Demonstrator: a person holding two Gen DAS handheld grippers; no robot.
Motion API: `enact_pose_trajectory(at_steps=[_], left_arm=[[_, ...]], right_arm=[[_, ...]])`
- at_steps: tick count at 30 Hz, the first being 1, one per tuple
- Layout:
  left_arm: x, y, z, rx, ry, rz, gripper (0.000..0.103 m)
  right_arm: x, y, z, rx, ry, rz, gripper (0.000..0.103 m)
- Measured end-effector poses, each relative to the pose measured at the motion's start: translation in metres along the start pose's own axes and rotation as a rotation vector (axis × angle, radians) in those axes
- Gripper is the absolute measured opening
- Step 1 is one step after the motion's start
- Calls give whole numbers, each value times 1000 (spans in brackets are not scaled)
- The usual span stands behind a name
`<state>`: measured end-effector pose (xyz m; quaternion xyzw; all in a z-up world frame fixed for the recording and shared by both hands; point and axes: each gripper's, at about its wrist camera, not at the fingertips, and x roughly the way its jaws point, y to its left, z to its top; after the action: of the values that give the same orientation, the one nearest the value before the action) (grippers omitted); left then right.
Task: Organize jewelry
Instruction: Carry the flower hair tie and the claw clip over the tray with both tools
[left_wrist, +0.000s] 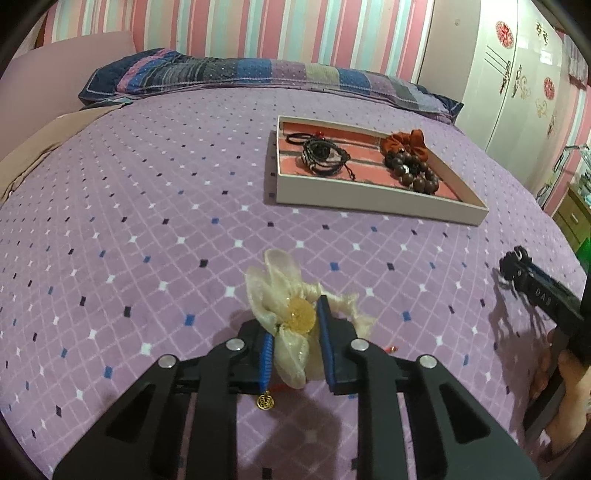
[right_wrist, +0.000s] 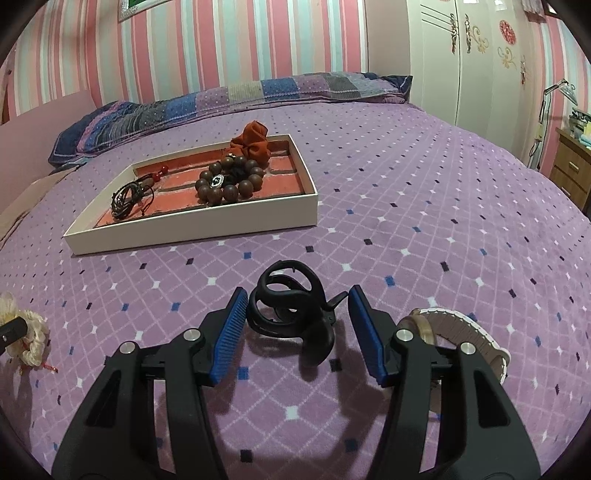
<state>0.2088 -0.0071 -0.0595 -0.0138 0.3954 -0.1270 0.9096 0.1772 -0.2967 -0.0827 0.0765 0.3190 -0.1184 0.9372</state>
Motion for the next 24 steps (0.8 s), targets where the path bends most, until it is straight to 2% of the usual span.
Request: enact_pose_trajectory(at_steps=[6, 16, 24], left_arm=[[-5, 4, 10, -19, -9, -25, 21], [-15, 4, 25, -30, -39, -24, 21], [-12, -11, 57, -14, -77, -40, 21]], right_arm=[[-3, -2, 2, 9, -5, 9, 56], [-9, -3, 5, 13, -17, 26, 56], [-13, 7, 32, -13, -61, 49, 56]])
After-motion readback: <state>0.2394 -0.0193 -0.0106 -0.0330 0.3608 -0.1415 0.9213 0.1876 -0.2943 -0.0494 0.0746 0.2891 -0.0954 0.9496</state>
